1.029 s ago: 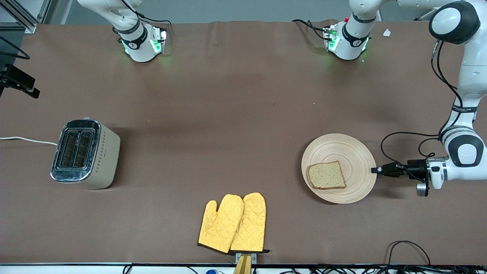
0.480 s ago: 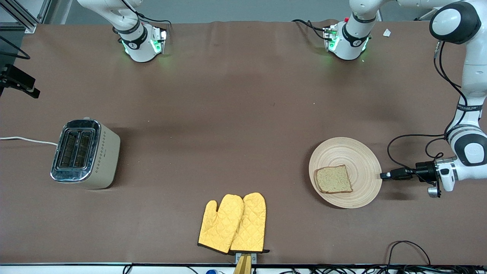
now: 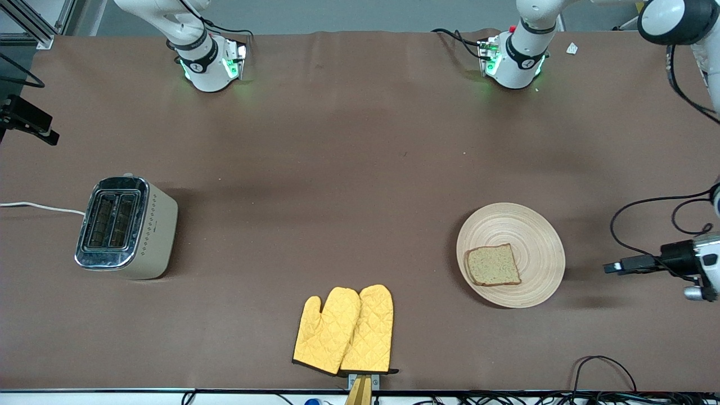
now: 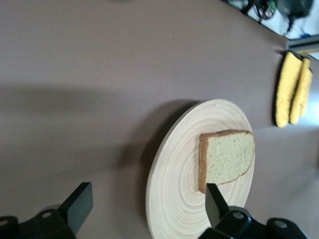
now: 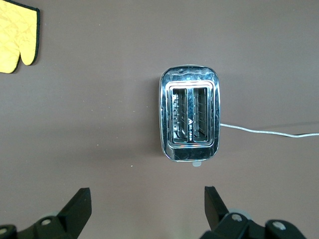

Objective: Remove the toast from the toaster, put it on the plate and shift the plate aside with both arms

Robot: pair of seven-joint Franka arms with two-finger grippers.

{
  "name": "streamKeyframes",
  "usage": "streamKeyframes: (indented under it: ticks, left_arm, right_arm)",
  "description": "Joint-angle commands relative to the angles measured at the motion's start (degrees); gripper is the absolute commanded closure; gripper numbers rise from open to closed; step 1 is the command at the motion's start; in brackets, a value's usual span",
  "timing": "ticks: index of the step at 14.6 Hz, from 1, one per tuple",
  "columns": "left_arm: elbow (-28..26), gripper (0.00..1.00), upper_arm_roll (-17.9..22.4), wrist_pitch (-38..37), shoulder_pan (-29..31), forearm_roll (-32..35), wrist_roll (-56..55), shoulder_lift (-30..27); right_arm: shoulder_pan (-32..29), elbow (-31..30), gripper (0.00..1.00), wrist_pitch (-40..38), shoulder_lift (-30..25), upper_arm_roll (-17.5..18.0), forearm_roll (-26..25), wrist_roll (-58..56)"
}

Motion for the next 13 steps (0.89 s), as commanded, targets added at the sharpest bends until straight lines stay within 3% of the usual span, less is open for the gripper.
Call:
streamKeyframes:
  ticks: [1, 5, 10, 11, 13]
  left_arm:
    - [-1.8, 0.0, 1.3, 0.1, -6.2, 9.4, -12.8, -10.4]
    - [-2.6, 0.0, 0.6, -1.6, -11.1, 23.7, -24.8, -19.9]
    - [-2.8, 0.0, 0.1, -14.2, -11.6, 24.5, -29.2, -29.9]
    - [-3.2, 0.0, 1.2, -14.5, -14.0, 24.4, -28.7, -32.3]
    - [-6.1, 0.0, 8.8, -17.1, -21.8, 24.6, -28.1, -37.2]
  right_arm:
    - [0.1, 0.1, 0.0, -0.3, -0.3, 0.3, -0.9, 0.0]
    - [0.0, 0.1, 0.0, -0.3, -0.3, 0.3, -0.9, 0.0]
    - [0.0, 0.1, 0.0, -0.3, -0.3, 0.3, -0.9, 0.1]
    - [0.0, 0.1, 0.0, -0.3, -0.3, 0.3, -0.9, 0.1]
    - [0.0, 0.1, 0.0, -0.3, -0.3, 0.3, -0.9, 0.1]
